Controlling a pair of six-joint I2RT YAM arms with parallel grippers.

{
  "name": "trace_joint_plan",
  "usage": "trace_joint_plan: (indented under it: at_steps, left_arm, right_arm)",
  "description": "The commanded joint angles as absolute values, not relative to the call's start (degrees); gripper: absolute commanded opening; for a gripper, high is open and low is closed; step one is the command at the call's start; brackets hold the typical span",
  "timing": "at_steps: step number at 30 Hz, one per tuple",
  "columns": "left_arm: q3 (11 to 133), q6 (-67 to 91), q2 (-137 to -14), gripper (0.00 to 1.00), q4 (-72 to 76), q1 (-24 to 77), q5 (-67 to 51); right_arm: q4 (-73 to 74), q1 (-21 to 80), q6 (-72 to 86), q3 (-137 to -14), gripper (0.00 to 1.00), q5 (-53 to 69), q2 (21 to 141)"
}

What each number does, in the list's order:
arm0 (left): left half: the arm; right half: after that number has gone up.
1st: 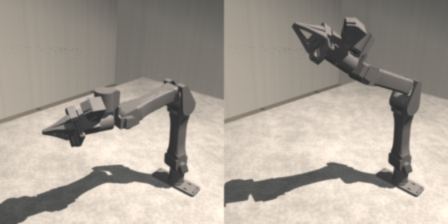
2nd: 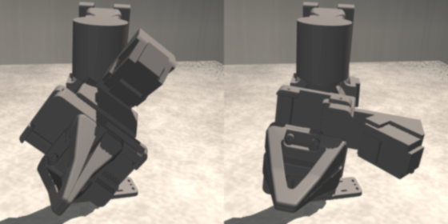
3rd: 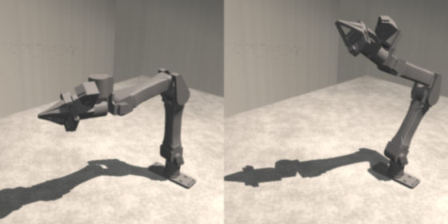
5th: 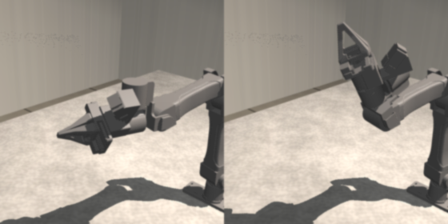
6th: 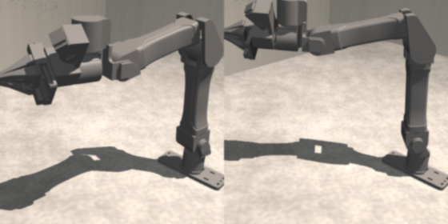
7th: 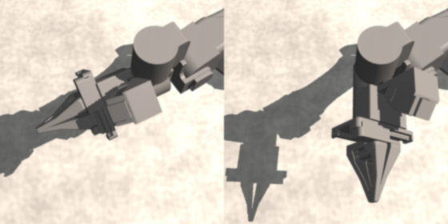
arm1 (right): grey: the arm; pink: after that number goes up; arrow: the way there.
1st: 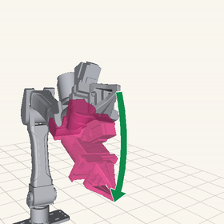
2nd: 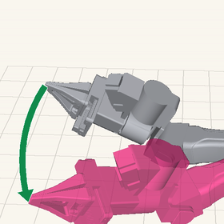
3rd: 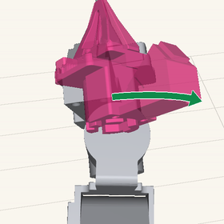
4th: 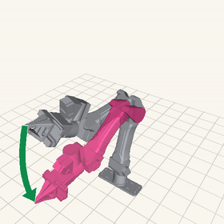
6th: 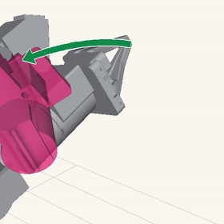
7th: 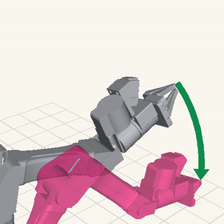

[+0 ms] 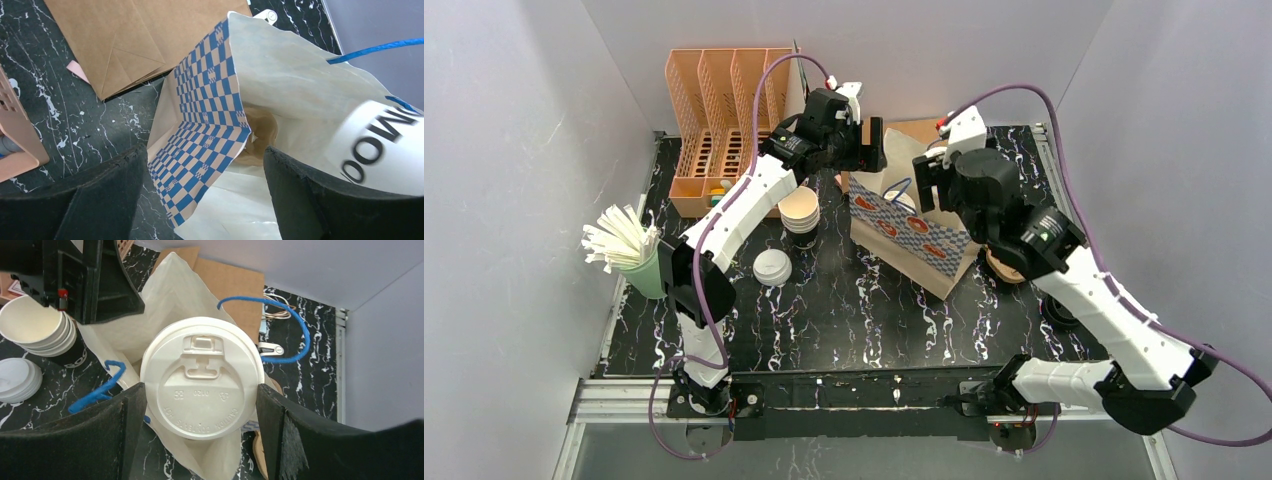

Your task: Pack the takeout coffee

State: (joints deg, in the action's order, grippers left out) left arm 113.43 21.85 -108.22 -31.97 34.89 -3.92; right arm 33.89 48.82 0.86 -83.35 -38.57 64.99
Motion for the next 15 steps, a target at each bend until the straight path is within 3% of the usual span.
trace_joint_plan:
  at_steps: [1, 9, 15]
  left_arm:
    - [114.4, 18.1, -106.4, 0.84, -32.0, 34.9, -8.1]
    - [114.0, 18.1, -108.3, 0.68, -31.9, 35.0, -7.4]
    - [114.1, 17.7, -108.4, 0.29, -32.1, 35.0, -6.4]
  right_arm:
    - [37.0, 44.1, 3.7, -90.1, 0.46, -25.7, 68.6]
    - [45.7, 40.7, 9.0, -94.0, 0.45, -22.6, 71.9]
    - [52.1, 39.3, 12.8, -93.0, 0.45, -21.1, 71.1]
